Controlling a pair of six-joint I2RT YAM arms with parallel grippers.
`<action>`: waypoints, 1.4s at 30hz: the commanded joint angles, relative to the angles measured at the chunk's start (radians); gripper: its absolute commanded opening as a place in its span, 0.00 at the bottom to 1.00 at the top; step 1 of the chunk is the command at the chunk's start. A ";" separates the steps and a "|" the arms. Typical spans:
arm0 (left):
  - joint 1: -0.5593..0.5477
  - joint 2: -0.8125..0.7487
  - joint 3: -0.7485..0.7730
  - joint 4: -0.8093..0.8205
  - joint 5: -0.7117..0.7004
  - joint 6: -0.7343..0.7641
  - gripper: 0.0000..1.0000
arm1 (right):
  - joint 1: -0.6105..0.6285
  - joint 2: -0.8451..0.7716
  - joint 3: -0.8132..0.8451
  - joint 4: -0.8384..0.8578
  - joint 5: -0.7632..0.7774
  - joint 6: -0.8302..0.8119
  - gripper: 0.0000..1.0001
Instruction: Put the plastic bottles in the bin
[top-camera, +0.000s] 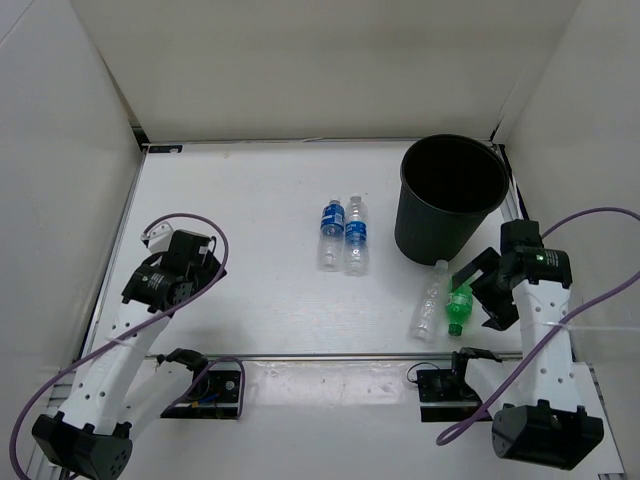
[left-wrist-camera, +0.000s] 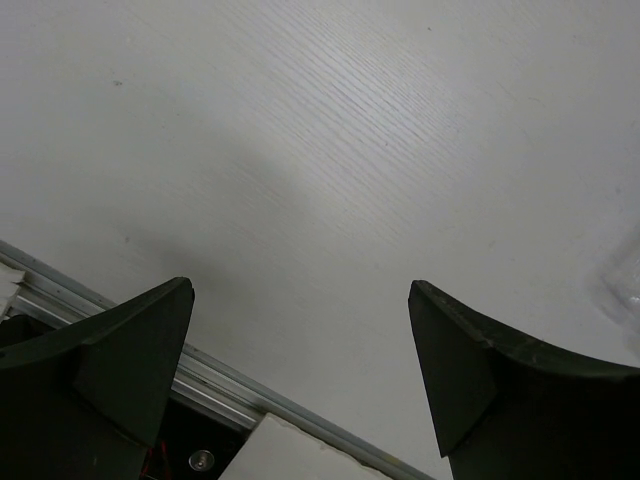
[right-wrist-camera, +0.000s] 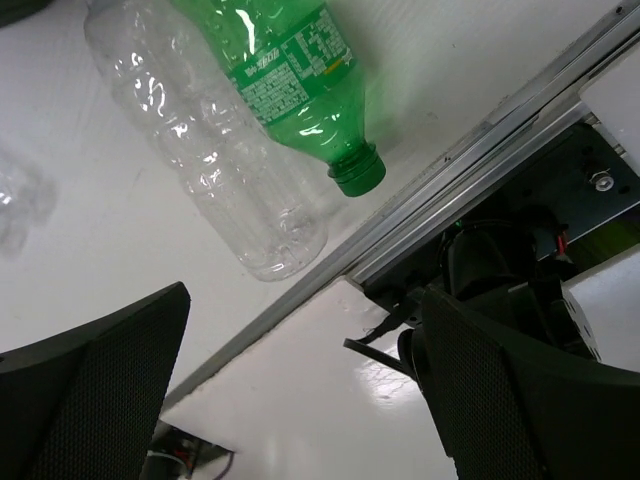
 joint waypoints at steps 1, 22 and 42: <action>0.003 -0.006 -0.018 -0.010 -0.061 -0.033 1.00 | 0.038 0.013 -0.003 -0.016 0.002 -0.029 1.00; 0.003 0.044 -0.048 0.016 -0.038 -0.031 1.00 | 0.013 0.312 -0.144 0.232 0.127 -0.095 1.00; 0.003 0.101 -0.048 0.026 -0.038 -0.031 1.00 | -0.124 0.459 -0.193 0.334 0.107 -0.095 0.66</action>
